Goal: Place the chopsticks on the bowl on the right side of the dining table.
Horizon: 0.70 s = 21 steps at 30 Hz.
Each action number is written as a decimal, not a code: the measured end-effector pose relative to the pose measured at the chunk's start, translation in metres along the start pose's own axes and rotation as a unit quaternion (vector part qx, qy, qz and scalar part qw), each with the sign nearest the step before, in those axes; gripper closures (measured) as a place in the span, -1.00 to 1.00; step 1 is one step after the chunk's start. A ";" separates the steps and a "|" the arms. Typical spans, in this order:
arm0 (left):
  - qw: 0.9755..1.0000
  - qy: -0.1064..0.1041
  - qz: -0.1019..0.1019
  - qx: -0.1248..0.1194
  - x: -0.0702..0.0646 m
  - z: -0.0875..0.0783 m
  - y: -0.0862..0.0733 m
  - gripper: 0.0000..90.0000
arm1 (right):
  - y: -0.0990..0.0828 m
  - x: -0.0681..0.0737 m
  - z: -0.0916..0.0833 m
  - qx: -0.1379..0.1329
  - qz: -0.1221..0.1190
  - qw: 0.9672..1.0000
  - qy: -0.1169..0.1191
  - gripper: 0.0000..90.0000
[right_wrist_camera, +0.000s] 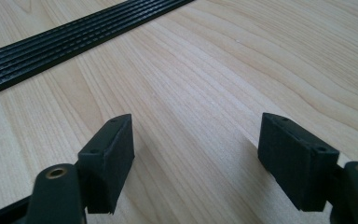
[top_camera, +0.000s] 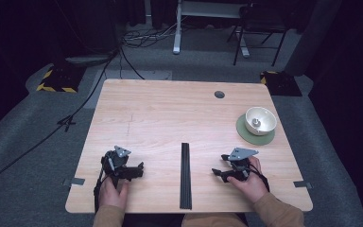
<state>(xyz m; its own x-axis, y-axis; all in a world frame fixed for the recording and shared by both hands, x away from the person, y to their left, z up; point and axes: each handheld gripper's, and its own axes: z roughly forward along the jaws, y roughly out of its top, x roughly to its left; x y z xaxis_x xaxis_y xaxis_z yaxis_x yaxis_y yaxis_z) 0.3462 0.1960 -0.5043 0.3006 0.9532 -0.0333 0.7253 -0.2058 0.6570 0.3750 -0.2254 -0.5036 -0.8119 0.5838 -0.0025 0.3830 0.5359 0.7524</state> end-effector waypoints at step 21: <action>1.000 0.001 0.001 0.000 0.000 0.000 0.000 -0.99 | 0.002 0.001 -0.001 0.003 -0.005 1.000 0.009 -0.18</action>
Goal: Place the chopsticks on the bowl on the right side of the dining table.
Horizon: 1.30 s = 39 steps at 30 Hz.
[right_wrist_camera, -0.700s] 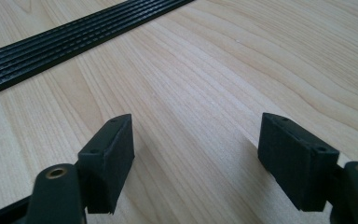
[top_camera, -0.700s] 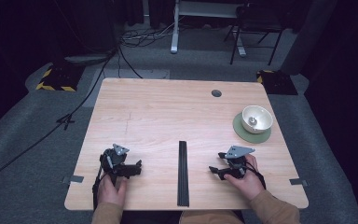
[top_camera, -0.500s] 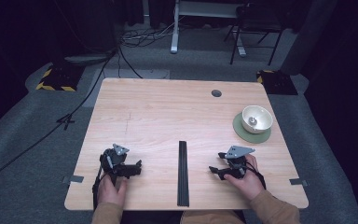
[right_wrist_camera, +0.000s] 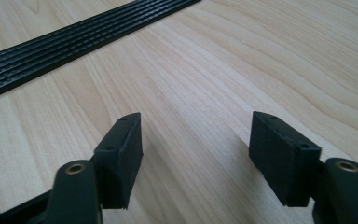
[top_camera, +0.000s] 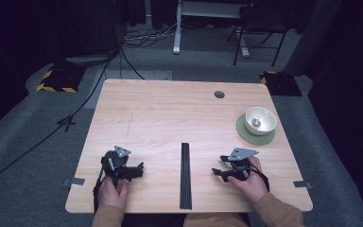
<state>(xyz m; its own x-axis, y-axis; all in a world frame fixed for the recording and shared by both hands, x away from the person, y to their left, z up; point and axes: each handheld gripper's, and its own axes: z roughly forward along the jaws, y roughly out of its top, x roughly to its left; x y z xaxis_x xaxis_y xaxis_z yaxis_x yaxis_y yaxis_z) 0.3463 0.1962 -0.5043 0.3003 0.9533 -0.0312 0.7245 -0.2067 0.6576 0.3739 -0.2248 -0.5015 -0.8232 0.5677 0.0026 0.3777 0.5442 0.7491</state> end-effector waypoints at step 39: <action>1.000 -0.001 0.000 0.001 0.000 0.000 0.000 -0.99 | 0.049 0.053 0.046 -0.011 -0.039 0.998 0.050 -0.35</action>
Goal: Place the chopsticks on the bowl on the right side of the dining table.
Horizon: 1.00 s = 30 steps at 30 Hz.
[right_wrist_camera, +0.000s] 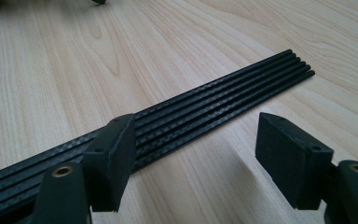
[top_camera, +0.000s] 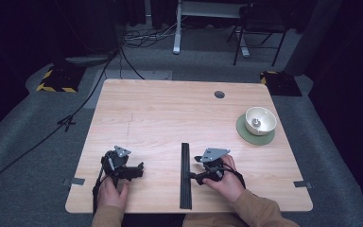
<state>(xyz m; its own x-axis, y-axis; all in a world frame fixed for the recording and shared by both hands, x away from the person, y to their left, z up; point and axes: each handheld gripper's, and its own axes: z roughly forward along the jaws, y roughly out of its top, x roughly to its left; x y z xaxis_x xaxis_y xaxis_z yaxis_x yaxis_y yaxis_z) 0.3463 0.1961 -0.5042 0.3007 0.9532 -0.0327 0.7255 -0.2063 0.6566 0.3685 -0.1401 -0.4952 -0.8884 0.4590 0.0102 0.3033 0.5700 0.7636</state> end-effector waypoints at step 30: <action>1.000 0.000 0.000 0.000 0.000 0.000 0.000 -0.99 | -0.004 0.003 0.003 0.004 0.007 1.000 0.004 -0.35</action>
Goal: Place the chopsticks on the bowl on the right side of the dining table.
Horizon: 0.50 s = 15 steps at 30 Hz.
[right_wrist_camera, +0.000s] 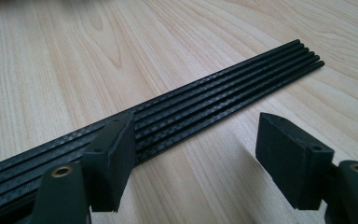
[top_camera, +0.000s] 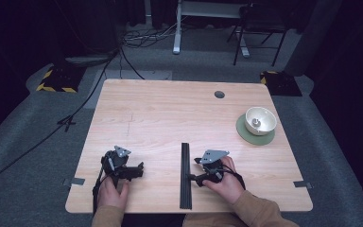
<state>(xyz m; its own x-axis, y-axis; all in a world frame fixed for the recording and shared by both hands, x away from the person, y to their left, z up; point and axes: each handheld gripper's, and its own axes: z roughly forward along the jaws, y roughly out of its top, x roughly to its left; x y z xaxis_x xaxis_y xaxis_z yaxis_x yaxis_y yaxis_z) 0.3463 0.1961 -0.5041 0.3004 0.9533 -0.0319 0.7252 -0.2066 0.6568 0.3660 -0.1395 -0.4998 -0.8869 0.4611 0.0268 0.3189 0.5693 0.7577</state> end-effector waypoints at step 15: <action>1.000 0.001 0.000 0.000 0.000 0.000 0.000 -0.99 | -0.002 -0.001 -0.001 0.008 0.001 1.000 -0.006 -0.34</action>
<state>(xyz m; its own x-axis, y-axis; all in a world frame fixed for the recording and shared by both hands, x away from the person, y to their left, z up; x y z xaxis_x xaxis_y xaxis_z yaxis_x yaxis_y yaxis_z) 0.3464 0.1962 -0.5041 0.3000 0.9535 -0.0299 0.7247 -0.2074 0.6571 0.3658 -0.1414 -0.5003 -0.8823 0.4703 0.0205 0.3258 0.5787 0.7477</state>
